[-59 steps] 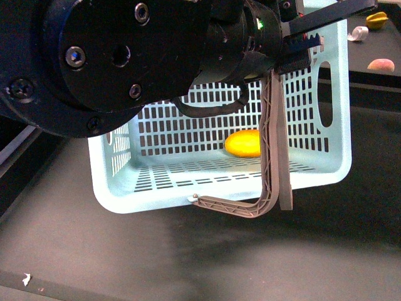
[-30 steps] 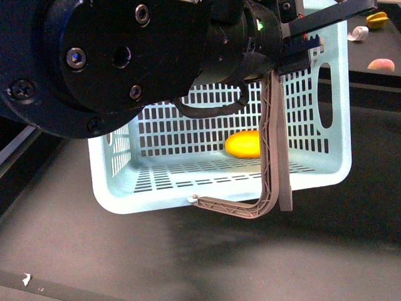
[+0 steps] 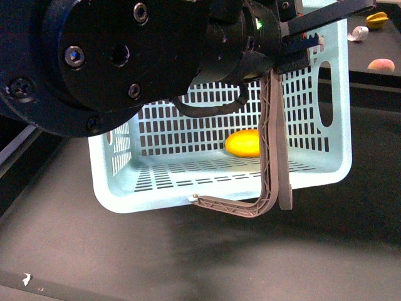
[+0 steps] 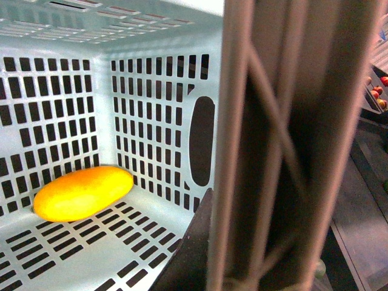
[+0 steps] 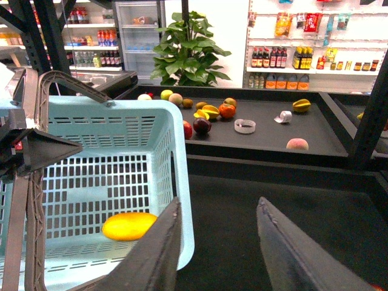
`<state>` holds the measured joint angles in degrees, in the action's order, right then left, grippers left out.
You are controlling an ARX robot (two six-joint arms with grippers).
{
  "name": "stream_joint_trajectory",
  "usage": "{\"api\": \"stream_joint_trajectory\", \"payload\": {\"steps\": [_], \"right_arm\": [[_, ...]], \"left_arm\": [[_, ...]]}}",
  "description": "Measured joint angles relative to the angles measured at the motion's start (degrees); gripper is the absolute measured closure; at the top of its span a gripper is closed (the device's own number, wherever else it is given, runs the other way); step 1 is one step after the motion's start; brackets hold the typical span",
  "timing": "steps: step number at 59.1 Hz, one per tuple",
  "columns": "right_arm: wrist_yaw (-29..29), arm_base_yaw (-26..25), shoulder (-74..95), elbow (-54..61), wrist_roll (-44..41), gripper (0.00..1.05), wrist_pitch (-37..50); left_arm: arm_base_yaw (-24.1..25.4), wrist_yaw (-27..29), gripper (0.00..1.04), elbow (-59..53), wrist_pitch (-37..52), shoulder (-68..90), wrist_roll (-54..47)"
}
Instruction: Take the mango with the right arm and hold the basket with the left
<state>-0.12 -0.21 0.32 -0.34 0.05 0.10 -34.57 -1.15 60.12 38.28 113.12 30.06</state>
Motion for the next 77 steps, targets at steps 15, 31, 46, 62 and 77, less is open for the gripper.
{"api": "stream_joint_trajectory", "payload": {"steps": [15,31,46,62,77], "right_arm": [[0.0,0.0,0.0,0.0,0.0,0.23,0.0],[0.0,0.0,0.0,0.0,-0.02,0.08,0.0],[0.0,0.0,0.0,0.0,-0.02,0.08,0.0],[-0.02,0.0,-0.04,0.0,-0.02,0.08,0.0],[-0.02,0.0,-0.07,0.0,-0.02,0.08,0.0]], "left_arm": [[0.0,0.0,0.99,0.0,0.0,0.0,-0.02],[0.0,0.0,0.99,0.0,0.0,0.0,-0.02],[0.2,-2.49,0.99,-0.13,2.32,0.39,-1.86],[1.4,0.68,0.99,4.83,8.09,3.89,-12.31],[4.37,12.17,0.99,13.05,0.87,6.58,2.86]]}}
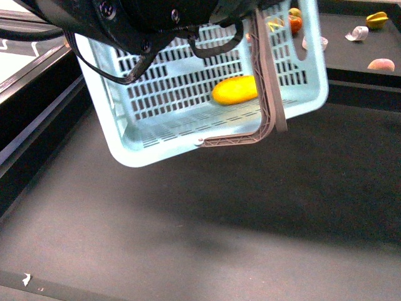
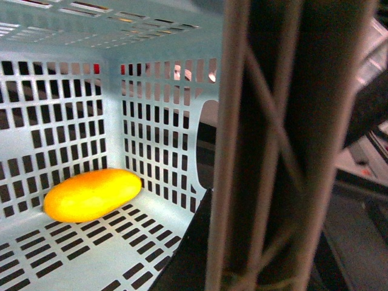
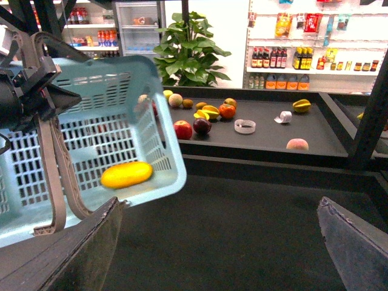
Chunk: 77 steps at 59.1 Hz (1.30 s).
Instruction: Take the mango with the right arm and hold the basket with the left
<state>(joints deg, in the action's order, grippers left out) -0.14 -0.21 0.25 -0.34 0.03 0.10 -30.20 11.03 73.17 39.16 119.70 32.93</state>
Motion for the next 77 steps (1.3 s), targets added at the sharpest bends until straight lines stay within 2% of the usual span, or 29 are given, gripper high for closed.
{"api": "stream_joint_trajectory", "payload": {"steps": [13,23,35,53,64,77], "right_arm": [[0.0,0.0,0.0,0.0,0.0,0.08,0.0],[0.0,0.0,0.0,0.0,0.0,0.08,0.0],[0.0,0.0,0.0,0.0,0.0,0.08,0.0],[0.02,0.0,0.0,0.0,0.0,0.08,0.0],[0.0,0.0,0.0,0.0,0.0,0.08,0.0],[0.0,0.0,0.0,0.0,0.0,0.08,0.0]], "left_arm": [[3.89,10.08,0.99,4.5,-8.66,2.75,14.51],[6.36,13.55,0.99,7.04,-16.63,4.04,26.99],[7.85,13.73,0.99,8.74,-20.24,6.32,39.58],[12.0,13.14,0.99,12.46,-20.81,11.34,52.61],[14.01,11.69,0.99,14.51,-20.83,14.69,56.78],[14.36,7.93,0.97,18.45,-23.23,16.74,56.35]]}}
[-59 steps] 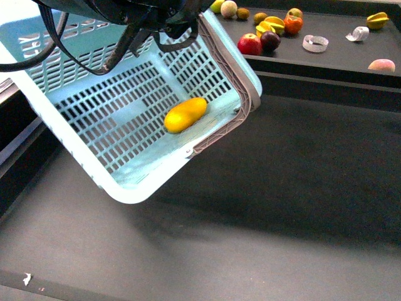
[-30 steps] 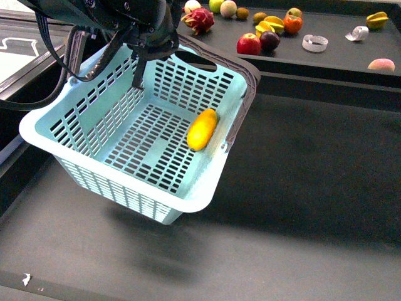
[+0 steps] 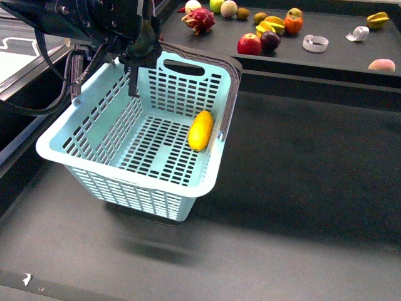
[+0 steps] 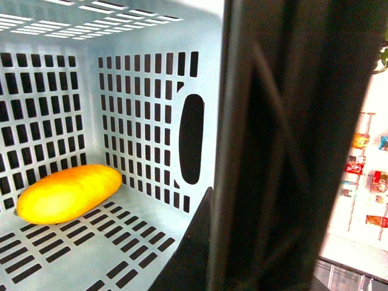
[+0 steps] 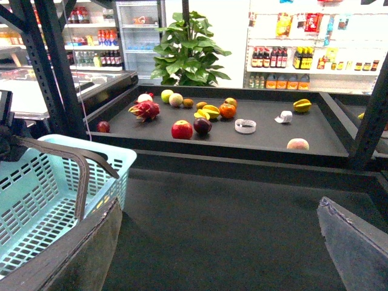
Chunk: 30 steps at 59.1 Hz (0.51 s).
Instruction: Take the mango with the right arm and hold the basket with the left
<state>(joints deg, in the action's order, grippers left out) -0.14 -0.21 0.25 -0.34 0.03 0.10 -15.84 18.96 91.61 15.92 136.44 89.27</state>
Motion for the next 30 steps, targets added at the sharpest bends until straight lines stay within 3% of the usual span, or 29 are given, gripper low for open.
{"api": "stream_joint_trajectory", "payload": {"steps": [25,30], "right_arm": [[0.0,0.0,0.0,0.0,0.0,0.08,0.0],[0.0,0.0,0.0,0.0,0.0,0.08,0.0]], "left_arm": [[0.74,-0.5,0.16,-0.24,-3.87,0.33,1.95],[0.85,-0.48,0.07,-0.85,-3.63,-0.09,1.99]]}}
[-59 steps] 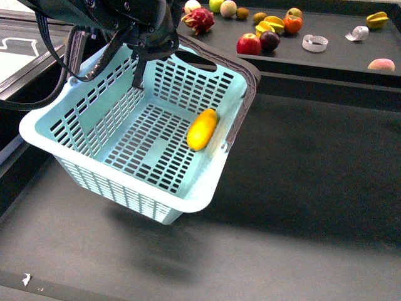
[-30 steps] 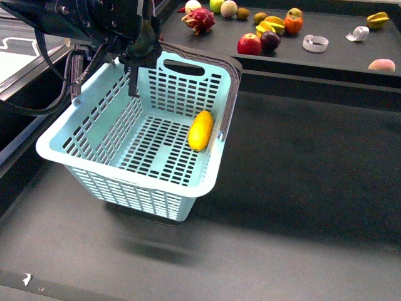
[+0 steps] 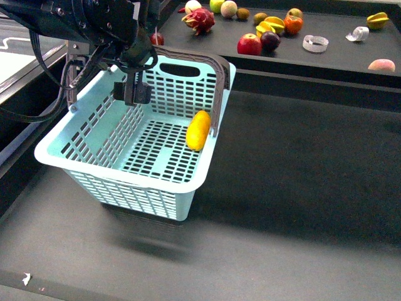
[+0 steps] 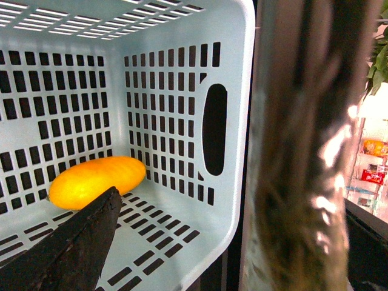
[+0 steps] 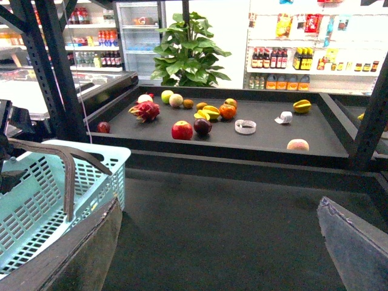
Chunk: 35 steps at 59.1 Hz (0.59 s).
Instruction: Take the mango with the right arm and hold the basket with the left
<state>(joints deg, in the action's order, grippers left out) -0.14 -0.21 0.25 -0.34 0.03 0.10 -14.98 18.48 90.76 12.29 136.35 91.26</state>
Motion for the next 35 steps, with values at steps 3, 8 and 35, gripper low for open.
{"api": "stream_joint_trajectory", "payload": {"steps": [3,8,35], "right_arm": [[0.0,0.0,0.0,0.0,0.0,0.08,0.0],[0.0,0.0,0.0,0.0,0.0,0.08,0.0],[0.02,0.0,0.0,0.0,0.0,0.08,0.0]], "left_arm": [[0.13,0.0,0.09,-0.59,0.24,-0.35,0.07],[0.24,0.22,0.08,-1.49,0.59,-0.92,0.07],[0.39,2.91,0.08,-15.82,8.83,-16.44,-14.19]]}}
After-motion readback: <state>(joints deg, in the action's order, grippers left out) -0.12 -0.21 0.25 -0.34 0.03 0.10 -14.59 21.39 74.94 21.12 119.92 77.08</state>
